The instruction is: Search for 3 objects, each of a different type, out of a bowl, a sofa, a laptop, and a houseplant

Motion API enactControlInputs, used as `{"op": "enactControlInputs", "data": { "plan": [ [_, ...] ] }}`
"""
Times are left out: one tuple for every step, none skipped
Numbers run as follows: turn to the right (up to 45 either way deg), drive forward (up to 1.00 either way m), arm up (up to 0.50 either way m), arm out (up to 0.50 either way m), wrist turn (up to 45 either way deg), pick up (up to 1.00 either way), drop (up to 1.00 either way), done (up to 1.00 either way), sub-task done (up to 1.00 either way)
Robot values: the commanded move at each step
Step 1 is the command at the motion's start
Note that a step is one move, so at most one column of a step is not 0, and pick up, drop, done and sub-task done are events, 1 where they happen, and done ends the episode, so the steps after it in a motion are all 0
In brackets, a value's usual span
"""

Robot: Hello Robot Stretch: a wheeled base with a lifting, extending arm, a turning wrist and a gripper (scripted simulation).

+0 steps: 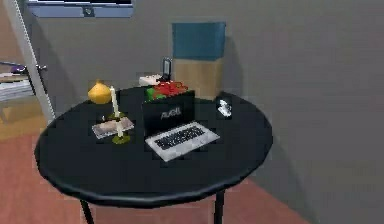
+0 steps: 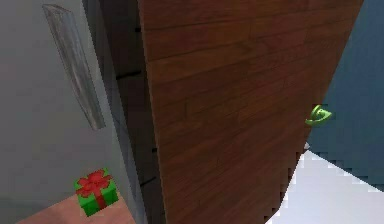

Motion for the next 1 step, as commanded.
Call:
{"op": "enactControlInputs", "data": {
  "plan": [
    [0.0,0.00,0.00,0.00,0.0,0.00,0.00,1.00,0.00]
  ]
}}
